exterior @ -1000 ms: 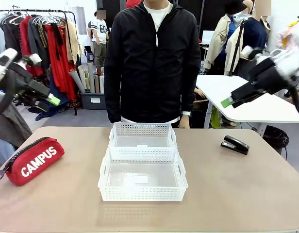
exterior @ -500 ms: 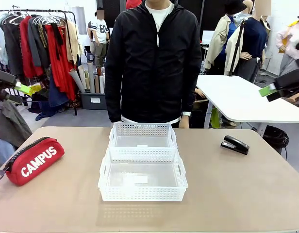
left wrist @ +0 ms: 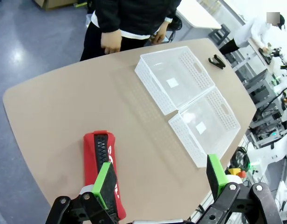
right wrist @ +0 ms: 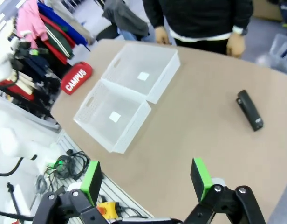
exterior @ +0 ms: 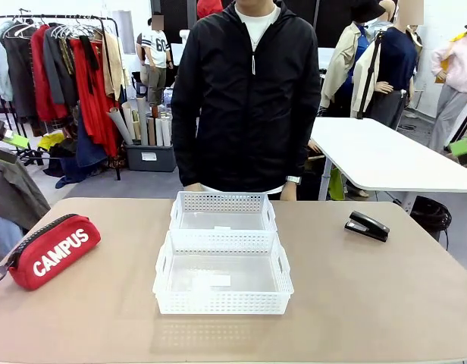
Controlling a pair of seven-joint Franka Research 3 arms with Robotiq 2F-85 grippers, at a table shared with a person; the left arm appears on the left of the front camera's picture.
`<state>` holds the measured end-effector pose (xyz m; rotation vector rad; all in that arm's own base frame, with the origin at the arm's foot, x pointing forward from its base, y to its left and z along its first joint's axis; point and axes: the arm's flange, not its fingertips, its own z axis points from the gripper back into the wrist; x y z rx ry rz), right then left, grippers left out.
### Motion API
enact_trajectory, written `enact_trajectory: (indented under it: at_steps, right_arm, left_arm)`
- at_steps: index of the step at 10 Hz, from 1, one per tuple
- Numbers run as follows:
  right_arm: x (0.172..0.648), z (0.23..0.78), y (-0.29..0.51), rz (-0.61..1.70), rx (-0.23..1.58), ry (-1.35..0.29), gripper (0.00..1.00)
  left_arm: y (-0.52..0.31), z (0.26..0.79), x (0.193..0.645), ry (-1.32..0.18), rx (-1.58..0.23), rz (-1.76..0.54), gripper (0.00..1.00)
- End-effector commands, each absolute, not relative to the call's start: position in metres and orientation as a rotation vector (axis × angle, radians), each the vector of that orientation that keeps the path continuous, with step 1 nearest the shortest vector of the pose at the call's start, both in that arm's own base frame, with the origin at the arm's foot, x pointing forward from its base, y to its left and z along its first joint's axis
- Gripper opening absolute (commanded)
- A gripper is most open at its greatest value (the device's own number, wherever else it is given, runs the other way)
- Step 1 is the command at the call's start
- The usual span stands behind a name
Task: Distribute items into two baskets.
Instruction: Pick up the Pencil pouch that the person points to.
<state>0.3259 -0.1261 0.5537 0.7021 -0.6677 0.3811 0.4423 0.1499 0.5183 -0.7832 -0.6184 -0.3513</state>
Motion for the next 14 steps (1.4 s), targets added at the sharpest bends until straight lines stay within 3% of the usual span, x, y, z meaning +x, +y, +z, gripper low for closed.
enact_trajectory:
  at_steps: [1,8,9,14]
  right_arm:
    - [0.32,0.533,-0.136,0.409,0.695,-0.671,1.0]
    - [0.309,0.517,-0.152,0.44,0.741,-0.696,1.0]
    - [0.31,0.517,-0.153,0.408,0.715,-0.674,1.0]
    - [0.31,0.517,-0.153,0.408,0.715,-0.674,1.0]
  left_arm:
    - [0.156,0.509,0.443,-0.646,-0.797,-0.401,1.0]
    - [0.17,0.509,0.427,-0.711,-0.832,-0.399,1.0]
    - [0.173,0.508,0.432,-0.651,-0.788,-0.388,1.0]
    - [0.173,0.508,0.432,-0.651,-0.788,-0.388,1.0]
